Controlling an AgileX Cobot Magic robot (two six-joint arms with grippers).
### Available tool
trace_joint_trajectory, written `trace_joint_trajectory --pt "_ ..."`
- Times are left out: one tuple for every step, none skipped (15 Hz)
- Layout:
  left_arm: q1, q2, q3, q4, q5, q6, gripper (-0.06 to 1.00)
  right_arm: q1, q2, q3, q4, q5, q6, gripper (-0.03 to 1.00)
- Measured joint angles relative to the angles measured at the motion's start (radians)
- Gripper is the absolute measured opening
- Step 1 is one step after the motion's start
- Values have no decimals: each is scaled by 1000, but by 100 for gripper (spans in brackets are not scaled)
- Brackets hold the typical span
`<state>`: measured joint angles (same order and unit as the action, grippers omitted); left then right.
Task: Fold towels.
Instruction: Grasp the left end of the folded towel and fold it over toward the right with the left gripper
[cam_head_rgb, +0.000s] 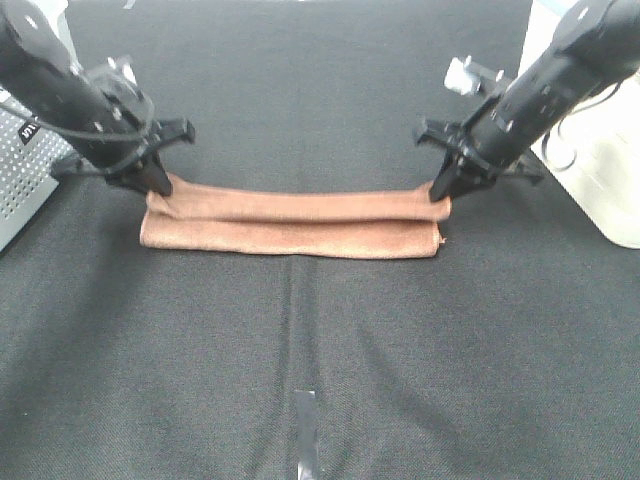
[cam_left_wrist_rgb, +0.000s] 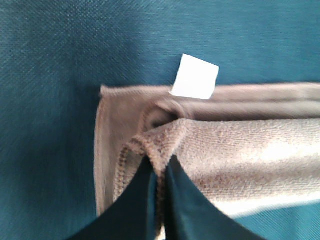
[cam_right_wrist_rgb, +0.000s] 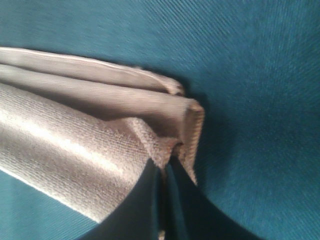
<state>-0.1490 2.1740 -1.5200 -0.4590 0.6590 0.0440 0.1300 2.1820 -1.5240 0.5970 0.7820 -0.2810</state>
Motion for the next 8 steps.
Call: trace_joint_trajectory --pt "0 0 0 0 0 0 6 0 0 0 0 0 0 2" --pt "0 12 0 0 -9 -11 14 0 14 0 1 -1 0 3" --pt "0 19 0 0 -14 -15 26 0 21 0 1 -1 1 9" --pt "0 21 0 0 -24 -15 40 0 22 0 2 -1 4 22" --pt "0 21 0 -1 -33 -15 67 0 19 0 6 -1 4 51" --pt "0 21 0 -1 -32 -15 80 0 14 0 6 0 4 68" --pt "0 21 0 2 -30 -15 86 0 4 0 3 2 4 76" --pt "0 21 0 15 -30 -15 89 0 -14 0 -1 3 4 81"
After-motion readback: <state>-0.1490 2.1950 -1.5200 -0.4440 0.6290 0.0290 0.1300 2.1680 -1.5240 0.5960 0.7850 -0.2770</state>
